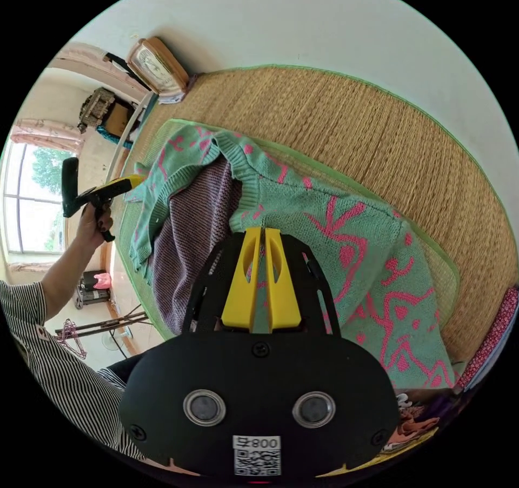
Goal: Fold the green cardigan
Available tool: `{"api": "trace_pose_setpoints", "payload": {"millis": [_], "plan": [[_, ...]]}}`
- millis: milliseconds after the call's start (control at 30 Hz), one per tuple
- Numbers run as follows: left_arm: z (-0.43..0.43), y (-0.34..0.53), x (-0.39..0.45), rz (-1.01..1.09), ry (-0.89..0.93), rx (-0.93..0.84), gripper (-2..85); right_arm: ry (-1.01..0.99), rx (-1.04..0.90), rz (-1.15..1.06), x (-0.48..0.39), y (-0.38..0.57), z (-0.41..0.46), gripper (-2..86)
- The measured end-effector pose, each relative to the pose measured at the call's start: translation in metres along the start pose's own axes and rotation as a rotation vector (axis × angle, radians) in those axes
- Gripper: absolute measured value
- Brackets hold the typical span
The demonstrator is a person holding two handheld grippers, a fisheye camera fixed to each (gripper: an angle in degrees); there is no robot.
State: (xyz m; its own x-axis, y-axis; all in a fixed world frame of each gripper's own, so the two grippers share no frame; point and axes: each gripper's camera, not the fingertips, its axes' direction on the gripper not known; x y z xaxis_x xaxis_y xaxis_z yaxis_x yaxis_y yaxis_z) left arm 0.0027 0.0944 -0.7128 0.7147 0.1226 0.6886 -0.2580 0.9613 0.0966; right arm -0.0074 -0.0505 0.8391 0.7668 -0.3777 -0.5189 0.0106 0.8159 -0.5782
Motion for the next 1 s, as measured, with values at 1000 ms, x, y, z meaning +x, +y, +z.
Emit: {"api": "trace_pose_setpoints", "payload": {"millis": [1000], "plan": [[0.095,-0.077,0.036,0.212,-0.396,-0.368,4.7,-0.171,0.186,0.141,0.082,0.044,-0.049,1.7]]}}
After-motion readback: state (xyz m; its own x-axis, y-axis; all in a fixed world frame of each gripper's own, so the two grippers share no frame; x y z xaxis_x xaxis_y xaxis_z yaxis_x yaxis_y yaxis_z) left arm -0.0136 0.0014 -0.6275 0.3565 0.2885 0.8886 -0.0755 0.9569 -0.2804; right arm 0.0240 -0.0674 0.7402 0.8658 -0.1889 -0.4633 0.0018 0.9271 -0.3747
